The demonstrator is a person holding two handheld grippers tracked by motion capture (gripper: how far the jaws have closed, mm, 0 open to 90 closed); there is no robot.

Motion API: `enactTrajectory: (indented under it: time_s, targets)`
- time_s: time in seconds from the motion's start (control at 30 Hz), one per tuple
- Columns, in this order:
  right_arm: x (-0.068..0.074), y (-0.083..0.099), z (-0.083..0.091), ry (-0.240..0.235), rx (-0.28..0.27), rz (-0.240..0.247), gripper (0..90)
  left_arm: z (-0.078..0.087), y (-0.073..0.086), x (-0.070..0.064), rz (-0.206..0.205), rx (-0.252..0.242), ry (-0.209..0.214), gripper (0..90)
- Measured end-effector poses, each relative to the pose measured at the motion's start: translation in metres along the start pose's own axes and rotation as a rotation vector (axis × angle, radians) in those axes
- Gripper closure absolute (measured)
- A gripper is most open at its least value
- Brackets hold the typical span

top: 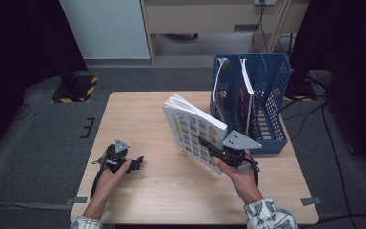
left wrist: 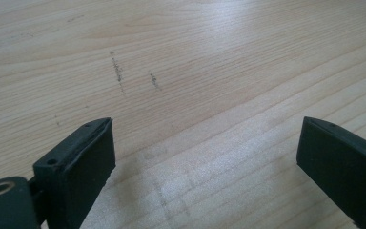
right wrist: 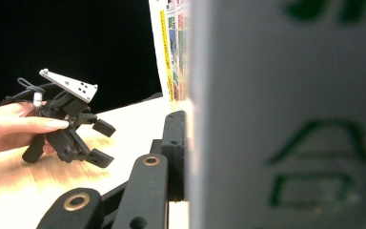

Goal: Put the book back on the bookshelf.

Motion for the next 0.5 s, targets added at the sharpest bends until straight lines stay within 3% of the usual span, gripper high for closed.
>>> enactTrajectory:
  time_s: [0.5]
  targets:
    - [-0.005,0.003,0.014,0.018,-0.004,-0.006,74.0,-0.003,0.003,0.003,0.016,0.022,-0.022,5.3]
Point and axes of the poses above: each handheld gripper's, and its own axes: z roughly backward along the jaws, y roughly out of its underside, x roughly to its left, the point moved 5 cm from there along -z, roughly forward along the jaws, and after that the axes turned 1 degree about z, right-handed, at the moved point
